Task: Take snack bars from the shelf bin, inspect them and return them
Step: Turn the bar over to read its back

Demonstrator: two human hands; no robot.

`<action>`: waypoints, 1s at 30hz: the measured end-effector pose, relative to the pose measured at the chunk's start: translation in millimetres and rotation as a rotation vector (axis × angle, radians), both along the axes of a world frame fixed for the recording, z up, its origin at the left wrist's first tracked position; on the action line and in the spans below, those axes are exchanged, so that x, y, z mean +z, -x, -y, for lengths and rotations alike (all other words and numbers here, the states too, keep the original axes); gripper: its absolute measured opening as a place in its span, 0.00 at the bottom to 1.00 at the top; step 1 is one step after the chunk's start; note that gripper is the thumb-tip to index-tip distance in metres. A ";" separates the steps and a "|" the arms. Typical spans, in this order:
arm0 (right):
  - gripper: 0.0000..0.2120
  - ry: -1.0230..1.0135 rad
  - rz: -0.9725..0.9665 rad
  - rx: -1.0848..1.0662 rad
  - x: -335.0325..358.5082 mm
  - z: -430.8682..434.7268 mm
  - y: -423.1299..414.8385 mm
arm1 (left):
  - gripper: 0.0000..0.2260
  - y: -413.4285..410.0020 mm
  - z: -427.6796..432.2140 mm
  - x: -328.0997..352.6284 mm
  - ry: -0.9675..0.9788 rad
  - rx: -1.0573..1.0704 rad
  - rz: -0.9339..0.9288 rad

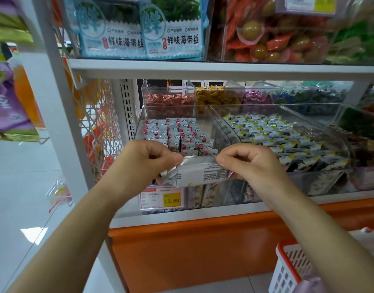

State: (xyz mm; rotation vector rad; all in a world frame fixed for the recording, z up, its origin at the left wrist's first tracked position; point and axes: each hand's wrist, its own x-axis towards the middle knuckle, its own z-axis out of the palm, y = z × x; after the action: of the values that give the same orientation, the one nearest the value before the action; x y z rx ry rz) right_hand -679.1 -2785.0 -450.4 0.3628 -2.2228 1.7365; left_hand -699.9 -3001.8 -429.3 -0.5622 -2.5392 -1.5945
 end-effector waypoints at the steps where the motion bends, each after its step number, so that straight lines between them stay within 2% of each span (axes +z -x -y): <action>1: 0.08 0.020 0.022 0.016 0.0 0.1 0.3 | 0.09 0.8 0.5 -0.6 -0.013 0.005 0.007; 4: 0.08 0.082 0.114 0.067 0.0 0.3 1.3 | 0.09 2.3 0.2 -2.4 -0.023 0.019 0.008; 6: 0.04 0.111 0.189 0.121 1.4 -0.7 0.9 | 0.09 2.6 -0.7 -3.2 -0.018 0.021 0.002; 10: 0.09 0.199 0.344 0.237 6.3 -6.5 1.6 | 0.09 0.6 -2.2 -3.0 -0.032 0.002 -0.006; 15: 0.09 0.351 0.535 0.263 5.0 -11.6 4.7 | 0.12 -2.1 -7.2 -4.0 -0.072 -0.012 -0.007; 18: 0.08 0.344 0.596 0.283 2.8 -10.5 4.9 | 0.13 -1.4 -7.9 -6.4 -0.042 0.002 -0.008; 22: 0.13 0.426 0.540 0.238 0.9 -7.9 7.4 | 0.12 3.3 -8.4 -9.0 -0.046 0.083 0.016; 26: 0.17 0.492 0.366 0.288 3.0 -5.7 9.9 | 0.14 9.6 -10.2 -11.7 -0.142 0.182 0.049; 30: 0.16 0.440 0.191 0.098 4.4 -4.5 15.2 | 0.13 18.3 -16.8 -8.6 -0.165 0.193 0.034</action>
State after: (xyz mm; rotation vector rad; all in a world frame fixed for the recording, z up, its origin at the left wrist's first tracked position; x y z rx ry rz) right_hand -694.3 -2780.5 -446.0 0.2122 -1.8863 2.3283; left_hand -718.2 -2984.9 -437.8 -0.2661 -2.3707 -1.7331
